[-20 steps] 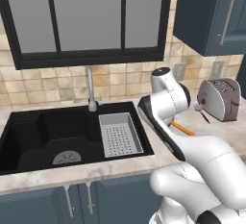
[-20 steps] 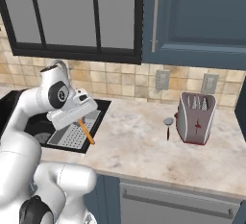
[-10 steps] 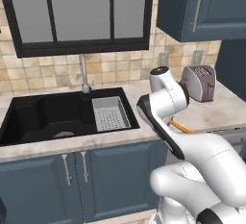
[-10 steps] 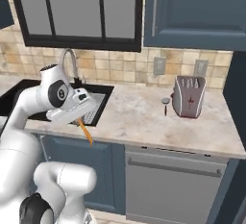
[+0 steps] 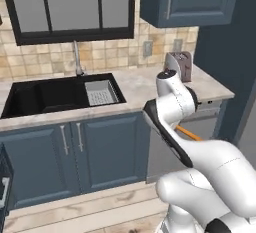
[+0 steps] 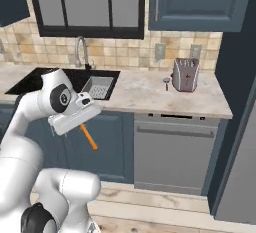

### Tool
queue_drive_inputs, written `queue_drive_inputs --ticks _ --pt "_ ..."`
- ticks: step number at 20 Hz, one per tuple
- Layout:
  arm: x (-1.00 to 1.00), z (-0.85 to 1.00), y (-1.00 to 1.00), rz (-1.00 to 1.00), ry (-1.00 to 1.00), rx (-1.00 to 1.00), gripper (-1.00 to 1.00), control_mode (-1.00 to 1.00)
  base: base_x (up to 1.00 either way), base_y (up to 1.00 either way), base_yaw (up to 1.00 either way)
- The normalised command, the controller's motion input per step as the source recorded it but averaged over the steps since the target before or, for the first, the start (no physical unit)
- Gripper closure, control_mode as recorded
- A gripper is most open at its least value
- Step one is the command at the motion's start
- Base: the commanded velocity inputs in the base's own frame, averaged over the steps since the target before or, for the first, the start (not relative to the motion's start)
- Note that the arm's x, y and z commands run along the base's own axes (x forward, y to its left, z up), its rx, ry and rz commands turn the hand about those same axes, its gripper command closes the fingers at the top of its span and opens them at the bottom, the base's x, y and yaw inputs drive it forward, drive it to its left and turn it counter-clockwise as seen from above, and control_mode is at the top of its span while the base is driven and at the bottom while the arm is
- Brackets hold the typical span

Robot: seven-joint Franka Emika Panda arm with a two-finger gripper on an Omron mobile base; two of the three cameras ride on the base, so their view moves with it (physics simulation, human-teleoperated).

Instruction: Organize the utensils by type. Pick up the wooden spoons from the counter and place them in the open cabinet. Then pick up the metallic utensils from the counter and place them in the open drawer.

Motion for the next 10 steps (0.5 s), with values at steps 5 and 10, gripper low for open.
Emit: queue_drive_inputs --ticks 5,10 --pt "0.0 0.0 0.0 0.0 0.0 0.0 1.0 1.0 -0.82 0.56 -0.21" --pt "0.0 0.0 0.0 0.0 0.0 0.0 1.0 1.0 -0.55 0.66 -0.23"
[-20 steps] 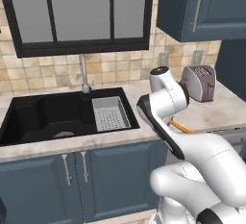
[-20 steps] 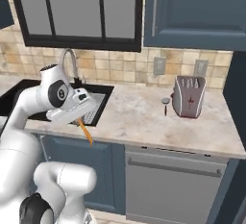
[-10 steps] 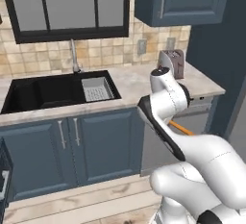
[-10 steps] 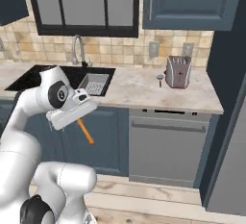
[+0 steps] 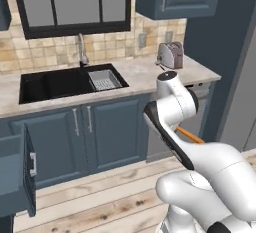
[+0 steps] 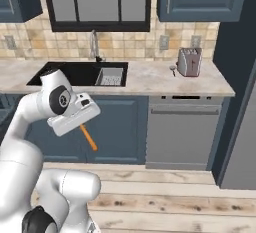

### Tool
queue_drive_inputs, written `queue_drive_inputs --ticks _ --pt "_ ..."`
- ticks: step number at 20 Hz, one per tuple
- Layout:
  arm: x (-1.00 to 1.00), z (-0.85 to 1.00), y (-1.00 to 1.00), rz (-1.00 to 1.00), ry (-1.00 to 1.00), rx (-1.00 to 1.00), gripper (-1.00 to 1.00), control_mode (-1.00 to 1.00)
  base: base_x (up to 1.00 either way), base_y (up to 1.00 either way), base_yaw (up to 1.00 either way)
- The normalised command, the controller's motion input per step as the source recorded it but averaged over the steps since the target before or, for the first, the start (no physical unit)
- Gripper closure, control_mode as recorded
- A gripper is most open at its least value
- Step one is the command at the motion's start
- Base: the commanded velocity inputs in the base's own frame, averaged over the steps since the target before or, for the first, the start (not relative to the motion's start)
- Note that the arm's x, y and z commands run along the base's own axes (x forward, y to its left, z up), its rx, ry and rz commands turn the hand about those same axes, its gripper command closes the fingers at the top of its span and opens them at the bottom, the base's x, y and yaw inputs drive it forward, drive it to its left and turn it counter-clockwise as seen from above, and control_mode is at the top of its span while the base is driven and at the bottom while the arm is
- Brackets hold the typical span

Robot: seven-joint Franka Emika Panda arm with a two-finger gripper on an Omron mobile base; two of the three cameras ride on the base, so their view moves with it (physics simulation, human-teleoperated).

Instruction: Organize the utensils by type. Pick up the wooden spoons from the counter and place them in the open cabinet. Then pick up the metallic utensils from the counter and place them in the open drawer.

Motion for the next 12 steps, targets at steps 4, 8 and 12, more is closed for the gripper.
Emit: queue_drive_inputs --ticks 4,8,12 --pt "0.0 0.0 0.0 0.0 0.0 0.0 1.0 1.0 -0.31 0.6 0.0" --pt "0.0 0.0 0.0 0.0 0.0 0.0 1.0 1.0 -0.55 0.53 0.12" --pt "0.0 0.0 0.0 0.0 0.0 0.0 1.0 1.0 -0.57 0.41 0.38"
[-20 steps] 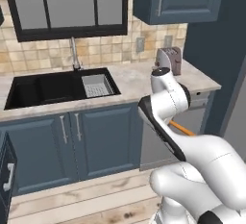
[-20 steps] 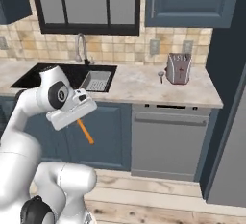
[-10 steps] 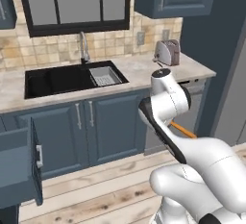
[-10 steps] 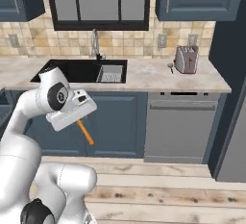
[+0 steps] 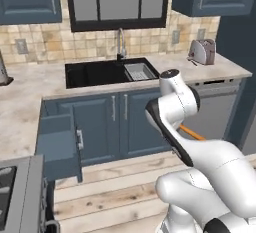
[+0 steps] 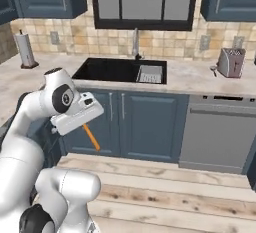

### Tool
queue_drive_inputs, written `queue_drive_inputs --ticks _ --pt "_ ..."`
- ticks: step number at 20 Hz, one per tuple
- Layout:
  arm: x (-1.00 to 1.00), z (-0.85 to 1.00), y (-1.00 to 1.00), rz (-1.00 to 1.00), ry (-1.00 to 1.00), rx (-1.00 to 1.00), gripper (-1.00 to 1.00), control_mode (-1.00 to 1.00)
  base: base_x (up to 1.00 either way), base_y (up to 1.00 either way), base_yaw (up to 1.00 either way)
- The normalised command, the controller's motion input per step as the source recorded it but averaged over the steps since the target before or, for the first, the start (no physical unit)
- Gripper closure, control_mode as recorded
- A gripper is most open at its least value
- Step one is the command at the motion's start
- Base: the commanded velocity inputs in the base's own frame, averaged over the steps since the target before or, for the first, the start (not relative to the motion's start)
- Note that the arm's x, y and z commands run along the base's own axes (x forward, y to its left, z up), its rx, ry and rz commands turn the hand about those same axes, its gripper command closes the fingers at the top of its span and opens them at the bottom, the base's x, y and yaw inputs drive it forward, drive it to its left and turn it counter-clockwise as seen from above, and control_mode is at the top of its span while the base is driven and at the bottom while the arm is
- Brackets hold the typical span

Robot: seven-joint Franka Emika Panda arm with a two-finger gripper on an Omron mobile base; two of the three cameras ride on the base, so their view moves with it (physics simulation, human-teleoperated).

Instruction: Organize the utensils by type. Pick up the wooden spoons from the counter and place them in the open cabinet. Then pick up the metallic utensils from the counter and place them in the open drawer.

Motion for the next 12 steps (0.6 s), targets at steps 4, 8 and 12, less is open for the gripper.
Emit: queue_drive_inputs --ticks 4,8,12 --pt "0.0 0.0 0.0 0.0 0.0 0.0 1.0 1.0 -0.26 0.47 0.31" --pt "0.0 0.0 0.0 0.0 0.0 0.0 1.0 1.0 -0.05 0.57 0.14" --pt "0.0 0.0 0.0 0.0 0.0 0.0 1.0 1.0 0.01 0.49 0.0"
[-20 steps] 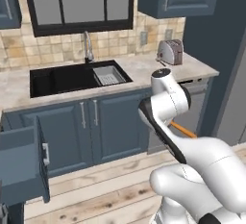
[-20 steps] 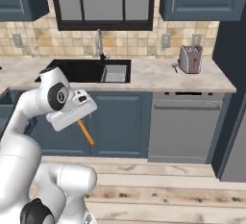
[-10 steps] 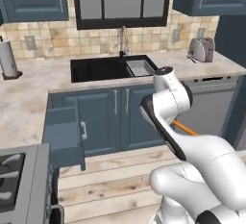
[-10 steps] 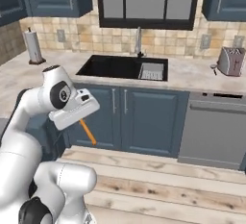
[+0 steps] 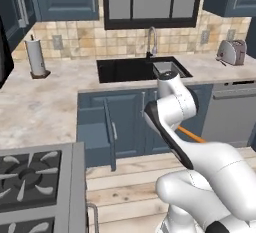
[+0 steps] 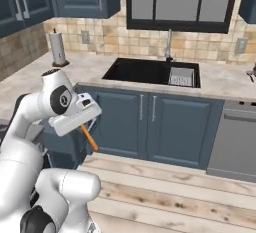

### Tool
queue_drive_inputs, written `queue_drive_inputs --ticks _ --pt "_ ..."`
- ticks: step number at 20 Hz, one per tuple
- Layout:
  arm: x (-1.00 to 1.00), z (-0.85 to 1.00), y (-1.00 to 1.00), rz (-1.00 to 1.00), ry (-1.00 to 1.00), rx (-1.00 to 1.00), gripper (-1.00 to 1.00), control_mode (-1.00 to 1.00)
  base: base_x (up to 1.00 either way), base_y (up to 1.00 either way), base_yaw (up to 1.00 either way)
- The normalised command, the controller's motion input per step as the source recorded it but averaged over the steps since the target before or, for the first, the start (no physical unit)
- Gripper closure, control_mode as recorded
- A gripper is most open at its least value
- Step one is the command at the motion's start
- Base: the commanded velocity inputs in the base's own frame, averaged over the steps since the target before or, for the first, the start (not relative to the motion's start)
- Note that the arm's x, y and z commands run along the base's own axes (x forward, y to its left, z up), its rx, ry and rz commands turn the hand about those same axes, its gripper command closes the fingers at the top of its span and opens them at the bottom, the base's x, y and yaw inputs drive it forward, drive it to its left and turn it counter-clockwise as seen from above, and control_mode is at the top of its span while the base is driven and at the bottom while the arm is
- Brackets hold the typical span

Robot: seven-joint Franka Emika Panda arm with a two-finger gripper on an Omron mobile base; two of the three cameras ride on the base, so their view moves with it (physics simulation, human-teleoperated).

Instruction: Organize the utensils by type. Pick up the wooden spoons from the counter and place them in the open cabinet. Then pick up the metallic utensils from the counter and place them in the open drawer.

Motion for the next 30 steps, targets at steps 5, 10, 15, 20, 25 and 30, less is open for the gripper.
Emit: queue_drive_inputs --ticks 5,10,15,20,25,30 --pt "0.0 0.0 0.0 0.0 0.0 0.0 1.0 1.0 0.12 0.4 0.0" --pt "0.0 0.0 0.0 0.0 0.0 0.0 1.0 1.0 0.3 0.16 0.0" --pt "0.0 0.0 0.0 0.0 0.0 0.0 1.0 1.0 0.46 0.01 0.05" --pt "0.0 0.0 0.0 0.0 0.0 0.0 1.0 1.0 0.32 0.13 0.12" --pt "0.0 0.0 0.0 0.0 0.0 0.0 1.0 1.0 0.21 0.34 0.01" --pt "0.0 0.0 0.0 0.0 0.0 0.0 1.0 1.0 0.17 0.33 -0.02"
